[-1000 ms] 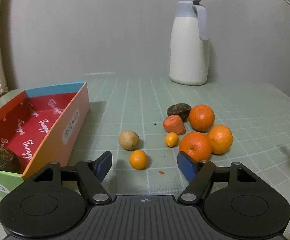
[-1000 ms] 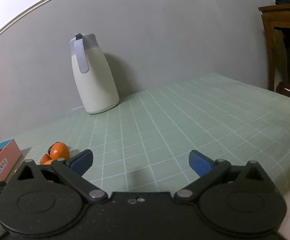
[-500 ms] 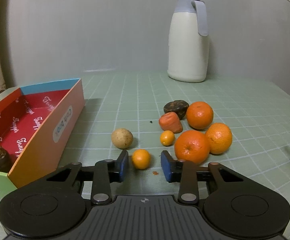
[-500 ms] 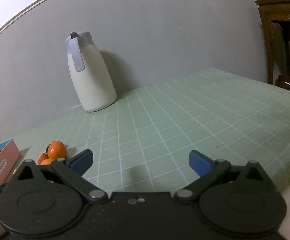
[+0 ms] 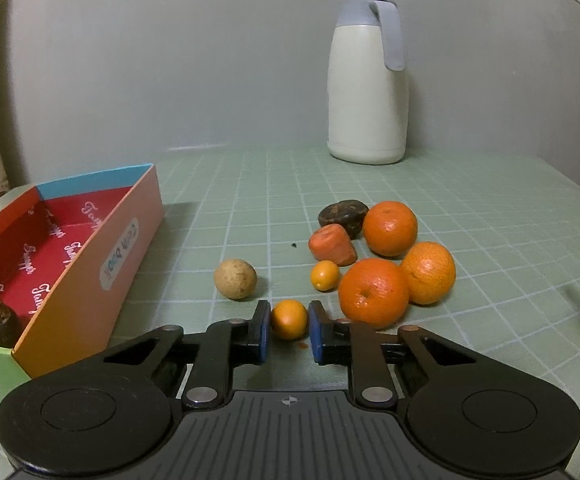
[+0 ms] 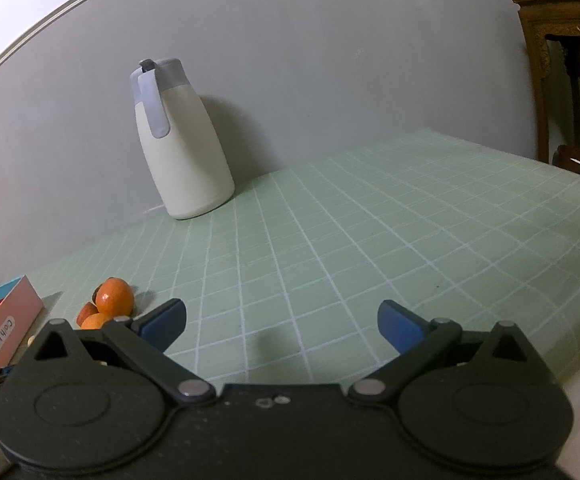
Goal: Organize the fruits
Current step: 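Carry the kumquat into the red box and open the left tool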
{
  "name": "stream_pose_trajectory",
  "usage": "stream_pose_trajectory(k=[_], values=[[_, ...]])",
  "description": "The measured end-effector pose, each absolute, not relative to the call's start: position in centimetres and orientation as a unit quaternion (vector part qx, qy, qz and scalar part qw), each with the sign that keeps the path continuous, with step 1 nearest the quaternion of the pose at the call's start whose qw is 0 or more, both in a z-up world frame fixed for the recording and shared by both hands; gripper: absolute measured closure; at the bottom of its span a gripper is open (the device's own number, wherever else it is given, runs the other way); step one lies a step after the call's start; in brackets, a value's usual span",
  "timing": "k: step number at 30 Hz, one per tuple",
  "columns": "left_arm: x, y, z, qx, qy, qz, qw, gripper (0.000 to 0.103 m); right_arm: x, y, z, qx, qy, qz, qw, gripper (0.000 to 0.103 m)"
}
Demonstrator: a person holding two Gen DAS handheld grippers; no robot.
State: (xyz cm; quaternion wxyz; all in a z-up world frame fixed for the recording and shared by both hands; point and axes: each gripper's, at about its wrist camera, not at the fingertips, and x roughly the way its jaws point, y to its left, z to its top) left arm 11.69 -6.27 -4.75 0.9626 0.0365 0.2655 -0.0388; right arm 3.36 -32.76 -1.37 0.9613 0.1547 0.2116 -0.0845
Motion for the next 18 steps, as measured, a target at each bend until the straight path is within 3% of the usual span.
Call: stream_pose_trajectory(k=[18], values=[[9.9, -4.5, -2.8, 0.046, 0.209, -0.020, 0.977, 0.083, 3.7, -31.1, -1.1, 0.146, 0.208, -0.061, 0.965, 0.001]])
